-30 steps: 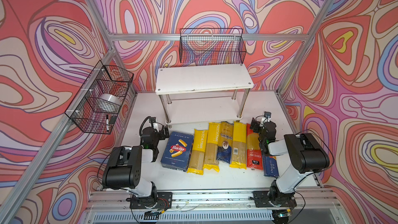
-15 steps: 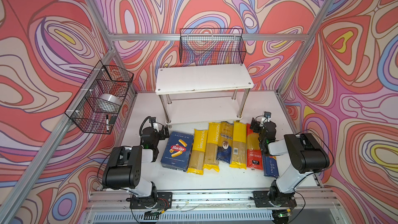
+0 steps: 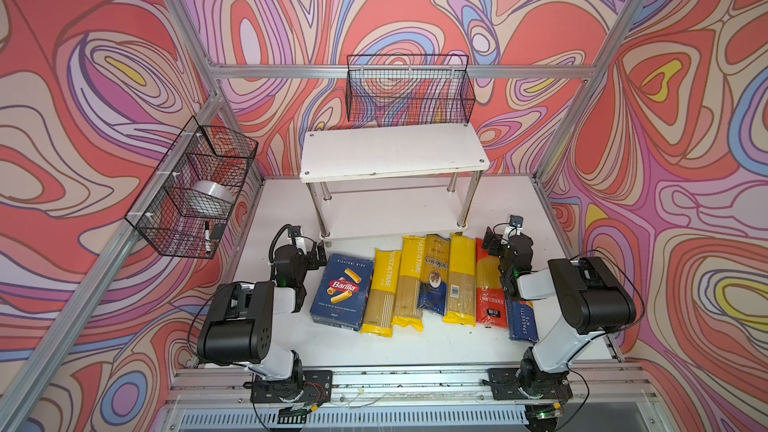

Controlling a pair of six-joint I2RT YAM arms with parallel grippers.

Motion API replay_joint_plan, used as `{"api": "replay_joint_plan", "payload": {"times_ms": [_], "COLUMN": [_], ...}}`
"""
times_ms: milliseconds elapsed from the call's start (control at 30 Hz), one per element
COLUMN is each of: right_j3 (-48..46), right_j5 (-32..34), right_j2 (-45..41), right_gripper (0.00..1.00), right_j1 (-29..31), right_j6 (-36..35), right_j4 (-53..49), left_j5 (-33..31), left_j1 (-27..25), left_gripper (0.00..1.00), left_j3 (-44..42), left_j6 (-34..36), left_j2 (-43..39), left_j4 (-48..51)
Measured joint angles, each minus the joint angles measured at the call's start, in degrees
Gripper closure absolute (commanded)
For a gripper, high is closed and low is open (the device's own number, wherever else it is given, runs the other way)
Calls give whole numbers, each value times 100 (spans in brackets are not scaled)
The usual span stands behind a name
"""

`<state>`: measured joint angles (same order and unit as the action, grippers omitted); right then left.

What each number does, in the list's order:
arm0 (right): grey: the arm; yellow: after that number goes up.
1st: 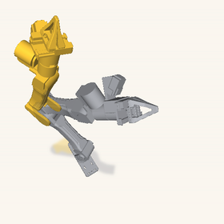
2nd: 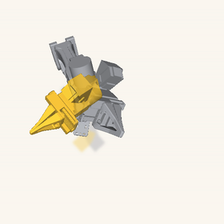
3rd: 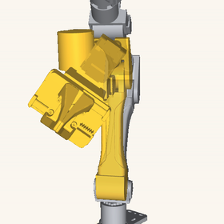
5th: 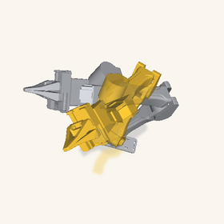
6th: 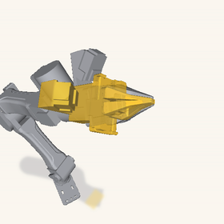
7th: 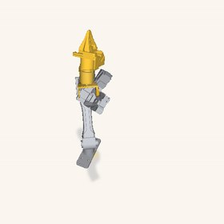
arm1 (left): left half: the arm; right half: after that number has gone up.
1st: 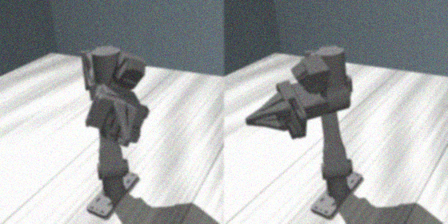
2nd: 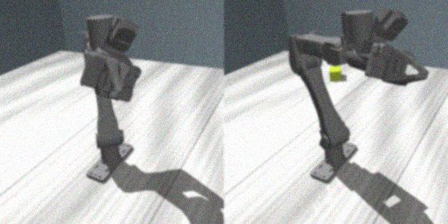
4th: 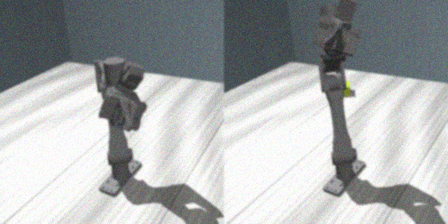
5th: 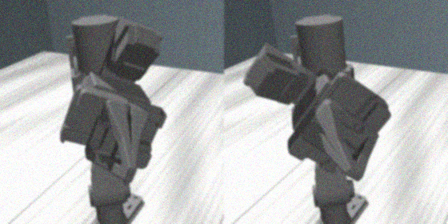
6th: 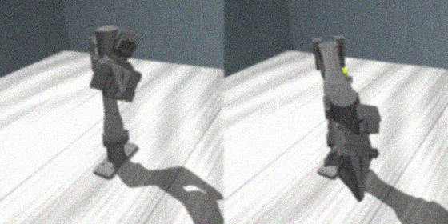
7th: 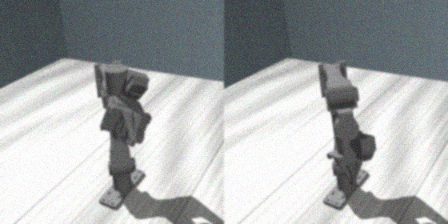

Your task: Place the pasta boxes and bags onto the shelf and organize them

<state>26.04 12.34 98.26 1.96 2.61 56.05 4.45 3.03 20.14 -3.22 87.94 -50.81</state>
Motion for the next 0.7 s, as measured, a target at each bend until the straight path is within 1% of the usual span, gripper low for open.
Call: {"api": "replay_joint_plan", "payload": {"times_ms": [200, 267, 400, 533, 600, 700], "right_j3": [-2, -7, 15, 520, 815, 1141], "right_j5": [-42, -68, -105, -240, -387, -645], "right_j2": [-46, -210, -699, -1388, -1766, -2345], "right_gripper": [4, 3, 6, 9, 10, 13], "right_j1": [0, 2, 2, 2, 2, 2], "right_j6": [-46, -59, -55, 153, 256, 529], "right_j4": [-57, -177, -540, -2031, -2688, -3617], "left_j5": [4, 11, 94, 153, 146, 260], "left_j1": [0, 0, 0, -52, -127, -186], "left_gripper": [0, 0, 0, 0, 0, 0], "left_j3": [0, 0, -24, -76, 24, 542], "left_j6": [2, 7, 24, 63, -4, -260], "left_j2": [0, -15, -251, -789, -1217, -1729], "left_j4": [0, 26, 127, 350, 953, 2205]}}
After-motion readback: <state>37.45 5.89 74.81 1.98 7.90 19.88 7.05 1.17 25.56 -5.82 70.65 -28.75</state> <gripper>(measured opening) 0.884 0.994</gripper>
